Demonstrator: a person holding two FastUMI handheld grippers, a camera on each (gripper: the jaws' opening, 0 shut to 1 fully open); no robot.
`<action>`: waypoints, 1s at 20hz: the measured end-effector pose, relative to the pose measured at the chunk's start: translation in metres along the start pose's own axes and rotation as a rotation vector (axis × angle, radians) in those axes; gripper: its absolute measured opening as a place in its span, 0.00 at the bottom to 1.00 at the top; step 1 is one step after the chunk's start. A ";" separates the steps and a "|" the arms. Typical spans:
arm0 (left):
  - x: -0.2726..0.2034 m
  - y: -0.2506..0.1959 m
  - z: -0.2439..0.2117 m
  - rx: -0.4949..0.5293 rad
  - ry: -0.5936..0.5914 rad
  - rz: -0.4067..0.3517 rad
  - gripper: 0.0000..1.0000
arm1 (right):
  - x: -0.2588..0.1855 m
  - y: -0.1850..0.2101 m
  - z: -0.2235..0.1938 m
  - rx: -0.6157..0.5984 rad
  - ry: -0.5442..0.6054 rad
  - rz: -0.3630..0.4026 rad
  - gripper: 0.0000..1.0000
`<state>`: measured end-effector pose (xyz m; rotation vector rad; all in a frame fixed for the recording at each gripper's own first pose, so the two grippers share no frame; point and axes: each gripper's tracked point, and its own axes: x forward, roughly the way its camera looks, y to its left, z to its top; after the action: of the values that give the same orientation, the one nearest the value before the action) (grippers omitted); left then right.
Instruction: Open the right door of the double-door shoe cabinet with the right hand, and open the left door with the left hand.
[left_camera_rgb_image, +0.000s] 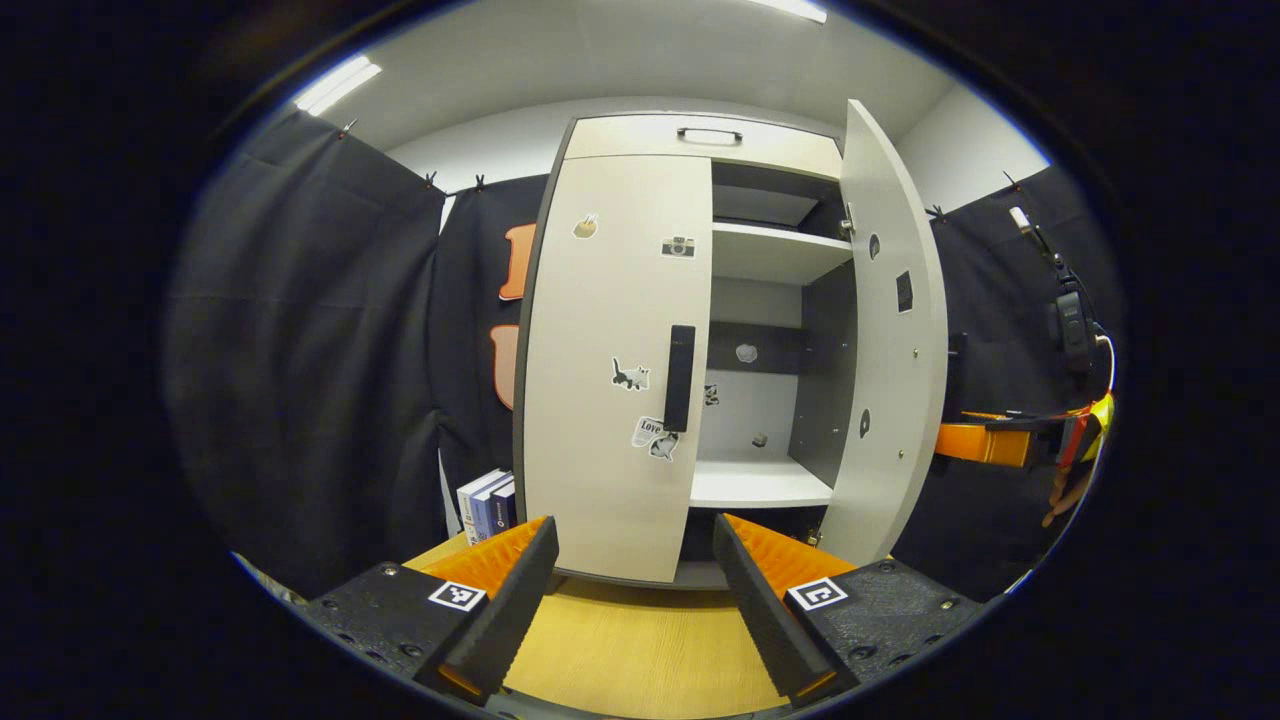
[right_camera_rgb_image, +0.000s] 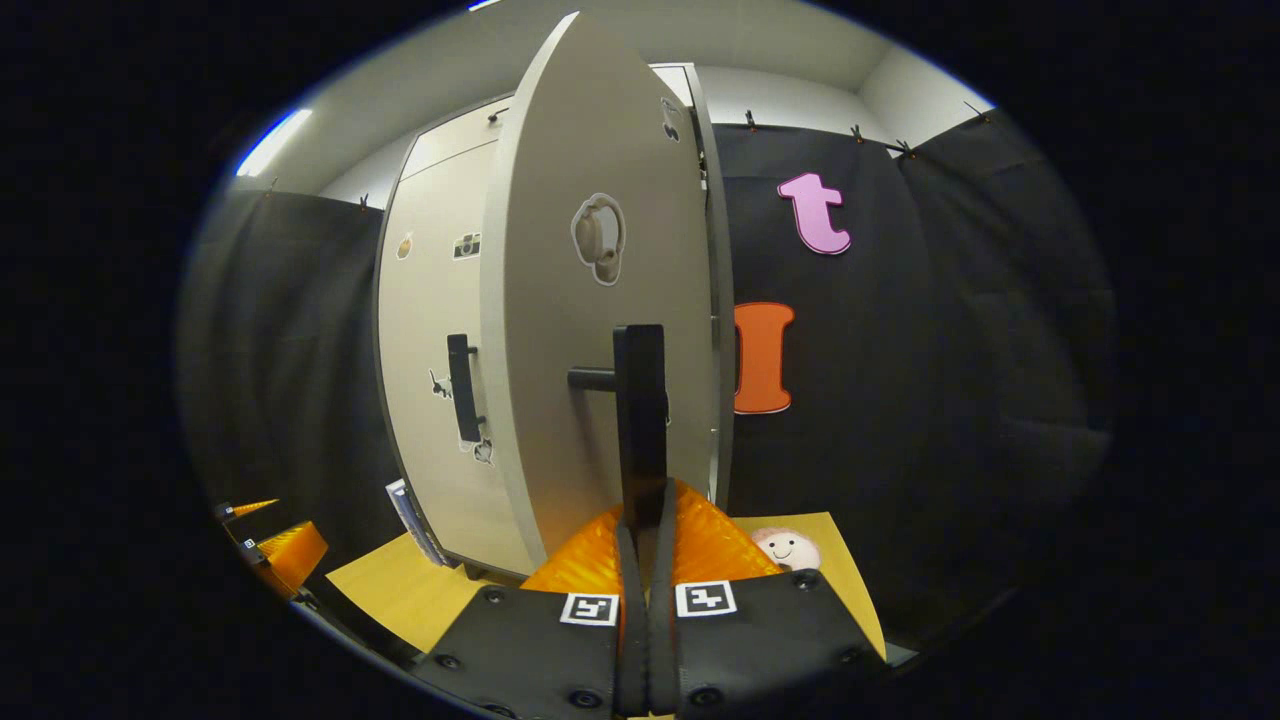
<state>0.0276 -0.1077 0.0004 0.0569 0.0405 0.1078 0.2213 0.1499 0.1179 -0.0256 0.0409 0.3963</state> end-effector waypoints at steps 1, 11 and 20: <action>0.002 -0.003 -0.001 0.000 0.004 0.003 0.95 | 0.000 -0.004 0.000 -0.008 -0.003 -0.016 0.08; 0.025 -0.044 0.008 0.052 -0.024 0.008 0.95 | -0.001 -0.035 0.005 -0.062 -0.019 -0.067 0.08; 0.048 -0.073 0.011 -0.011 -0.019 -0.014 0.94 | -0.003 -0.034 0.006 -0.060 -0.027 -0.010 0.08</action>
<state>0.0838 -0.1760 0.0053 0.0467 0.0215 0.0938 0.2320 0.1174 0.1242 -0.0798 0.0024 0.3880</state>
